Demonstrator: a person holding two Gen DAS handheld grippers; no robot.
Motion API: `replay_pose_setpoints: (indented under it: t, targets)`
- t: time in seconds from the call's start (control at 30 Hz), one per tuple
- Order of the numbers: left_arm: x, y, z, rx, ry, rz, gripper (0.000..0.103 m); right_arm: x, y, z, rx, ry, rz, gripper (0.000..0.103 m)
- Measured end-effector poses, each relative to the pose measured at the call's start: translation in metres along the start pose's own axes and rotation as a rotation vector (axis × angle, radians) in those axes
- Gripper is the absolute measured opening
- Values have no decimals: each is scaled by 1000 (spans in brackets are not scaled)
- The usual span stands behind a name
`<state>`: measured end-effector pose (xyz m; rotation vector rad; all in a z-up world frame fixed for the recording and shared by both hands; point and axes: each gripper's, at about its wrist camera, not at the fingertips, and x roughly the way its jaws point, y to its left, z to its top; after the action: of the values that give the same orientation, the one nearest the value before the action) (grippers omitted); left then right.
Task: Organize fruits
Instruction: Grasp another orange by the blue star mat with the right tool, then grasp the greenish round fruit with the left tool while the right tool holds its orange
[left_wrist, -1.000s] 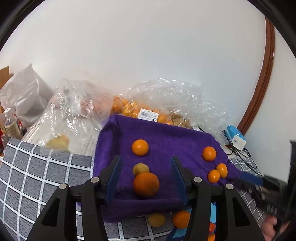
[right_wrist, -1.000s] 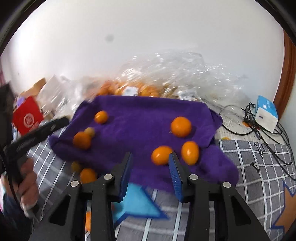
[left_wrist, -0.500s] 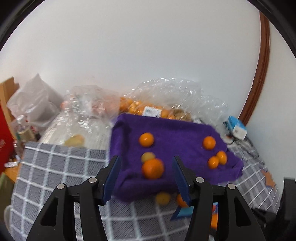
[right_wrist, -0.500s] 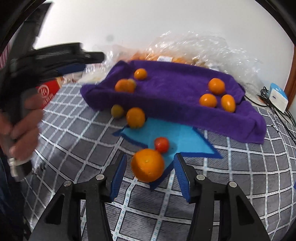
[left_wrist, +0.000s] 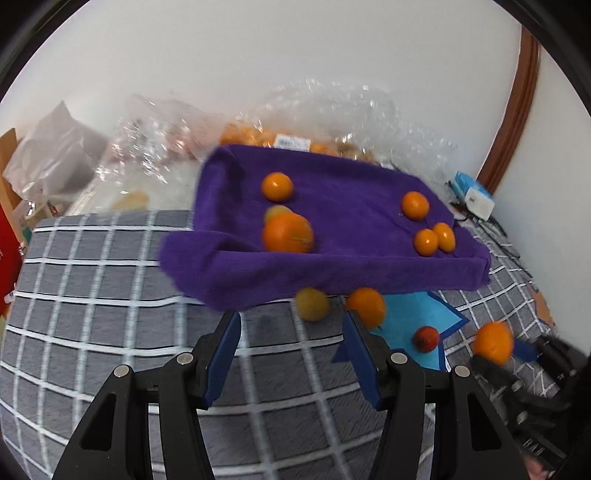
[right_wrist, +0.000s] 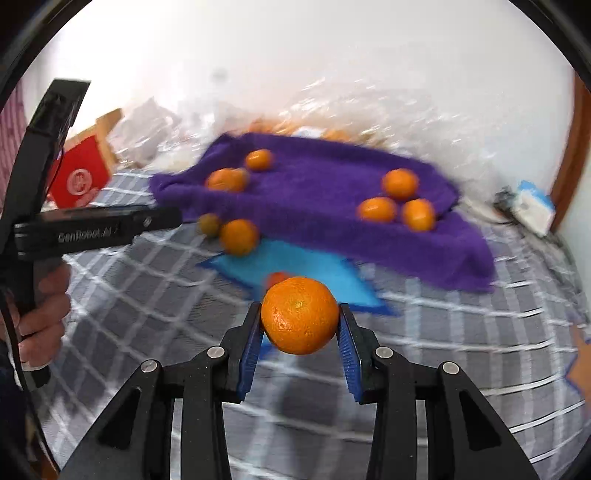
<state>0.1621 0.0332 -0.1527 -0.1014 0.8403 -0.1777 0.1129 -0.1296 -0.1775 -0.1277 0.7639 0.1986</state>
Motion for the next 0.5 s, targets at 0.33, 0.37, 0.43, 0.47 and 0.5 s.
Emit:
replay_pose_setpoints:
  t: [0.33,0.37,0.43,0.47,0.5]
  targets:
    - [33,-4,3,-62,36,22,30,27,-83,5,182,54,58,39]
    - [34,-4,2,-56,35,15,28,28,-85,3,192,51,66,39]
    - [33,-6,1,-35,21,28,27,36,-86,3,201,60,53,39]
    - [32,-8,-1,-22,11,36,26,38,-85,1,198,62,25,39]
    - [33,-9,-1,-18,15,36,26,39,-83,1,193,60,15,39]
